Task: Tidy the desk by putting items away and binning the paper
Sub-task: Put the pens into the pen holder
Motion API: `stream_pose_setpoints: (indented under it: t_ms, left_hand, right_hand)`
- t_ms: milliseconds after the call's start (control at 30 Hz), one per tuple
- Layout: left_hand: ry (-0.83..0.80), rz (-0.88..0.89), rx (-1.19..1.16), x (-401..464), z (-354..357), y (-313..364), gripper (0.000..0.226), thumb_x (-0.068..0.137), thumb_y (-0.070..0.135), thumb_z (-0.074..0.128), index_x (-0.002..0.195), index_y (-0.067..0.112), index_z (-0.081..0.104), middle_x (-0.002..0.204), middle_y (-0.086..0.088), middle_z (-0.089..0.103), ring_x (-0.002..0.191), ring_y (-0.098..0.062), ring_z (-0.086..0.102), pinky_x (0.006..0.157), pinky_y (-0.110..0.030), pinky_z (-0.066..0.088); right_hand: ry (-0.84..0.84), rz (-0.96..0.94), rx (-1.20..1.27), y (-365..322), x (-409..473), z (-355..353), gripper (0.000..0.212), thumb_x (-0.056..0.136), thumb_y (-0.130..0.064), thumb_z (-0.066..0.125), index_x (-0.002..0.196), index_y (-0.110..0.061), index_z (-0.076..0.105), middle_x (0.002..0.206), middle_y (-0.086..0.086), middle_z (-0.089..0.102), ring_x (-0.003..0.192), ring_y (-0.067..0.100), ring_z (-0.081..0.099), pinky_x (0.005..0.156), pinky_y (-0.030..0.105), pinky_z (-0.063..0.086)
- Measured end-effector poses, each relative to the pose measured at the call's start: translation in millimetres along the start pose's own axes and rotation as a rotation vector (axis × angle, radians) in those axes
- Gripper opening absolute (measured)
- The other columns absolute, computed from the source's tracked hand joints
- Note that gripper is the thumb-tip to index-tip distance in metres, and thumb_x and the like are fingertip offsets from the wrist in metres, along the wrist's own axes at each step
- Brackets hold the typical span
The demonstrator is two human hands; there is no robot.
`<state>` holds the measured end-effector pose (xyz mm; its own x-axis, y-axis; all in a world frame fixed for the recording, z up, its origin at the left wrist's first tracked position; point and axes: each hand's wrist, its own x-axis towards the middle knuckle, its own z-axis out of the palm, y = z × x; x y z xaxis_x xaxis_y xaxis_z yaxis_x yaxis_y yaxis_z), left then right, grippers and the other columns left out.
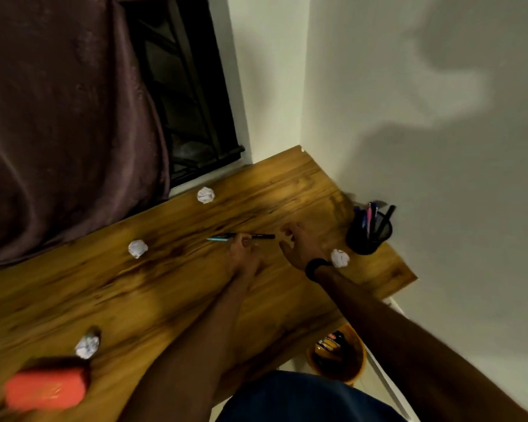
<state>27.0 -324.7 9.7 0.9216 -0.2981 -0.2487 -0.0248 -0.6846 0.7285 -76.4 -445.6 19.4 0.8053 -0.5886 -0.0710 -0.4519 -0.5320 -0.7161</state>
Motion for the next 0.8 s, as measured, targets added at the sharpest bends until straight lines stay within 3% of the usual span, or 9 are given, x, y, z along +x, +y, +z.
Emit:
stream_pose_setpoints:
  t_ms: [133,267,367,500,667,800]
  left_hand:
    - [0.071,-0.083,-0.039,14,-37,-30,0.029,0.086,0.019,0.059,0.114,0.011,0.060,0.117,-0.016,0.062,0.108,-0.034,0.059,0.093,-0.040,0.047]
    - [0.059,-0.177,0.081,32,-66,-53,0.036,0.085,0.035,0.063,0.117,0.019,0.059,0.123,-0.007,0.060,0.116,-0.029,0.056,0.094,-0.039,0.047]
    - [-0.017,-0.239,0.155,48,-75,-62,0.039,0.085,0.044,0.063,0.118,0.023,0.059,0.129,-0.004,0.057,0.124,-0.027,0.050,0.095,-0.038,0.045]
    - [-0.030,-0.232,0.193,59,-75,-63,0.047,0.084,0.050,0.062,0.119,0.020,0.057,0.130,-0.006,0.056,0.124,-0.029,0.050,0.097,-0.040,0.046]
    - [-0.022,-0.111,0.210,67,-65,-48,0.043,0.083,0.041,0.069,0.121,0.028,0.054,0.131,-0.004,0.055,0.123,-0.028,0.050,0.091,-0.037,0.046]
    - [-0.056,0.122,0.325,72,-44,-48,0.028,0.081,0.038,0.070,0.108,0.035,0.065,0.140,-0.005,0.041,0.132,-0.031,0.036,0.104,-0.043,0.036]
  right_hand:
    - [-0.155,0.008,-0.160,-25,22,22,0.041,0.092,-0.019,0.058,0.133,-0.016,0.051,0.135,0.009,0.046,0.122,0.029,0.048,0.095,0.039,0.047]
    - [-0.207,0.028,-0.285,-44,47,36,0.045,0.093,-0.011,0.056,0.137,-0.017,0.049,0.144,0.011,0.041,0.127,0.032,0.047,0.099,0.042,0.046]
    - [-0.224,0.013,-0.342,-48,60,45,0.041,0.092,-0.013,0.057,0.133,-0.015,0.052,0.139,0.010,0.048,0.121,0.033,0.052,0.095,0.042,0.049]
    - [-0.274,-0.005,-0.354,-30,55,58,0.032,0.091,-0.022,0.055,0.122,-0.027,0.062,0.127,0.004,0.057,0.115,0.025,0.054,0.091,0.038,0.050]
    - [-0.078,0.134,-0.241,-7,25,62,0.026,0.092,-0.017,0.056,0.117,-0.014,0.062,0.126,0.010,0.056,0.113,0.031,0.056,0.088,0.040,0.050]
    - [0.074,0.229,0.044,11,12,60,0.015,0.090,-0.015,0.064,0.104,-0.011,0.068,0.111,0.008,0.064,0.101,0.020,0.061,0.087,0.033,0.049]
